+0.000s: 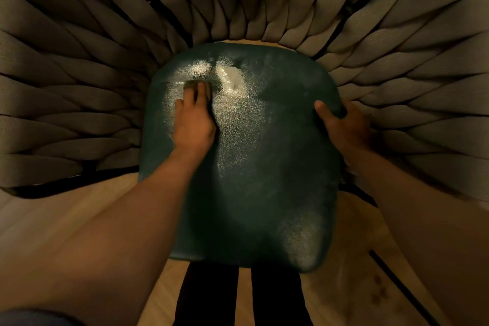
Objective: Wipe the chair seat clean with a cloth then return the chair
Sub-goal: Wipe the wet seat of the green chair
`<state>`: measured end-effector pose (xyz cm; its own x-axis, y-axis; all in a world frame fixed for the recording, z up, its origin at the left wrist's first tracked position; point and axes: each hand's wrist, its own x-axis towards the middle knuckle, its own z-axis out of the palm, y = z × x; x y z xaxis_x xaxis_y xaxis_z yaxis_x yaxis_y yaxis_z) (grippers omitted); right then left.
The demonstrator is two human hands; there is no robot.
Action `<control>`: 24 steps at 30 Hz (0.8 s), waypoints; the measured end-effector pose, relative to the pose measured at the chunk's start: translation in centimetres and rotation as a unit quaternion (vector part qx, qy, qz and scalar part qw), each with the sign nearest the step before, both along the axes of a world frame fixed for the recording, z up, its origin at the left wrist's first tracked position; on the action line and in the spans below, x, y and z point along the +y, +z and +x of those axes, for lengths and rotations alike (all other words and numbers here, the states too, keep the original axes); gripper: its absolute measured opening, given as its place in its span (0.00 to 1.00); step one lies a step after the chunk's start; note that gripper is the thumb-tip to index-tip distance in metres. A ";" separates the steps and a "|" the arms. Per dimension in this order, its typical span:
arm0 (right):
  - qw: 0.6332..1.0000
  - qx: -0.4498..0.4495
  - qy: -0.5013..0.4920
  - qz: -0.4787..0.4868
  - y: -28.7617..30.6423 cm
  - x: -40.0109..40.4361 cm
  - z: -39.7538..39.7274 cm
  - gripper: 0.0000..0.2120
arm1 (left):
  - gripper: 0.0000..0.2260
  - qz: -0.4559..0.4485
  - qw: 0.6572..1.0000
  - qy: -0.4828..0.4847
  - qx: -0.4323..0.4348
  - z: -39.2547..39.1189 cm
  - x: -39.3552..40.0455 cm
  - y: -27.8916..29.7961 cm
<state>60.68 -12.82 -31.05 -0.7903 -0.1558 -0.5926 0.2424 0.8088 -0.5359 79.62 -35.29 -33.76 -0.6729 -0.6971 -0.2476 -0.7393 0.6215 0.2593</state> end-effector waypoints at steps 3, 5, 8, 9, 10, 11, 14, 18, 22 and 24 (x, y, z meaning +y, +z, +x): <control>1.000 -0.008 -0.022 0.018 0.6 0.1 0.0 0.34 | 0.32 0.029 0.999 -0.033 -0.002 -2.9 3.4 0.2; 0.998 -0.017 -0.063 0.017 0.7 -0.1 -0.2 0.37 | 0.32 0.041 0.998 -0.055 -0.005 -4.9 5.8 0.2; 0.988 -0.042 -0.144 -0.017 0.7 -0.4 -0.5 0.52 | 0.31 0.056 0.995 -0.085 -0.009 -7.8 9.2 0.5; 0.986 -0.046 -0.159 -0.029 0.5 -0.3 -0.6 0.59 | 0.31 0.065 0.994 -0.091 -0.008 -8.6 10.4 0.6; 0.984 -0.053 -0.167 -0.037 -0.4 0.1 -0.8 0.63 | 0.30 0.071 0.993 -0.095 -0.008 -9.3 11.6 0.9; 0.983 -0.055 -0.169 -0.045 -1.0 0.4 -0.9 0.64 | 0.30 0.078 0.992 -0.098 -0.006 -9.9 12.6 1.0; 0.981 -0.059 -0.174 -0.062 -2.4 1.0 -1.2 0.63 | 0.31 0.087 0.984 -0.157 0.009 -11.9 14.8 -0.1; 0.981 -0.069 -0.160 -0.080 -0.2 -0.1 -0.8 0.41 | 0.24 0.116 0.969 -0.216 0.017 -13.6 17.7 -0.2; 0.991 -0.050 -0.104 -0.069 -0.5 -0.2 -0.8 0.39 | 0.21 0.123 0.968 -0.218 0.038 -13.8 17.5 1.4; 0.994 -0.045 -0.083 -0.051 -0.8 -0.2 -0.9 0.36 | 0.21 0.090 0.965 -0.243 0.028 -13.5 16.6 1.3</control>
